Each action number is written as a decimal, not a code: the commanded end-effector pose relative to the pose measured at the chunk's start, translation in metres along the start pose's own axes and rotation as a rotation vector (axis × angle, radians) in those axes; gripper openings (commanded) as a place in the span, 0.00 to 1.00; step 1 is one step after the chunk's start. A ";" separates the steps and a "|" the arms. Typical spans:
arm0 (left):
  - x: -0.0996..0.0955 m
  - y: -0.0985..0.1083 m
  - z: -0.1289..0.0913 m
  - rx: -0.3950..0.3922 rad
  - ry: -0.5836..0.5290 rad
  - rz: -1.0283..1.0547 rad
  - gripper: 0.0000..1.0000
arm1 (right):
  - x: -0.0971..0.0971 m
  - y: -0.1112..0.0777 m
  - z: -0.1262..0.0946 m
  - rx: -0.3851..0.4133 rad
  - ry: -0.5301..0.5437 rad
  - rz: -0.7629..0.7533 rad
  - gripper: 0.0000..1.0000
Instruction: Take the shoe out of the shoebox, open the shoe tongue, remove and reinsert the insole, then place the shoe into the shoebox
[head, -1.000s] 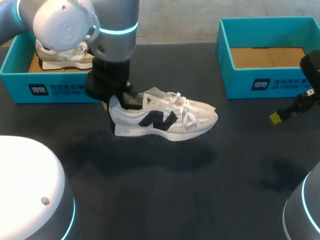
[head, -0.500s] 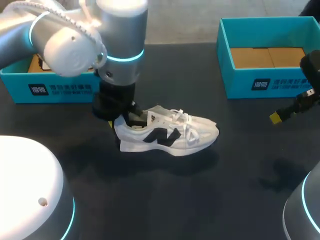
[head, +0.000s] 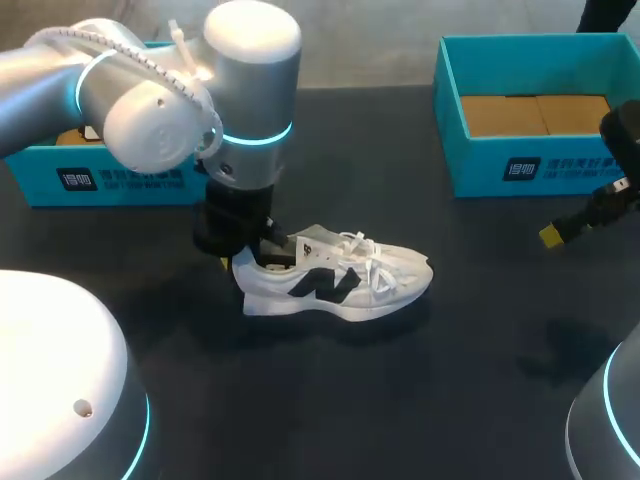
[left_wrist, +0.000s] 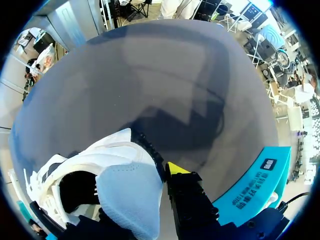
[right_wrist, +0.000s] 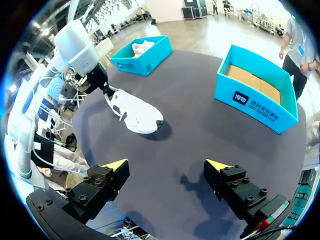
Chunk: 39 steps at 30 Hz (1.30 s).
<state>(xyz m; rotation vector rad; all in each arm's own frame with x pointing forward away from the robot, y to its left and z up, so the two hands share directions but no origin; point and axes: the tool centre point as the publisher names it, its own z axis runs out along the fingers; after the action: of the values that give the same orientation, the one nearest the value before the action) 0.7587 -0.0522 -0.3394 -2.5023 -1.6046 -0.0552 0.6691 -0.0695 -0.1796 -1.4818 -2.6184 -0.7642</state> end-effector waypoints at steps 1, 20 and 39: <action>-0.003 0.006 0.011 0.004 -0.002 -0.001 0.00 | 0.000 0.000 0.001 0.000 -0.001 0.001 1.00; -0.007 0.018 0.041 0.016 -0.010 -0.014 0.00 | 0.000 0.000 0.001 0.000 -0.001 0.001 1.00; -0.007 0.021 0.052 0.005 -0.011 0.007 0.00 | 0.000 0.000 0.001 0.000 -0.001 0.001 1.00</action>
<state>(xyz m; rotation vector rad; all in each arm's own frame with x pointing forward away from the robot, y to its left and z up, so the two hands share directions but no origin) 0.7700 -0.0586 -0.3890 -2.5041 -1.5999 -0.0413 0.6691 -0.0695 -0.1796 -1.4818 -2.6184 -0.7643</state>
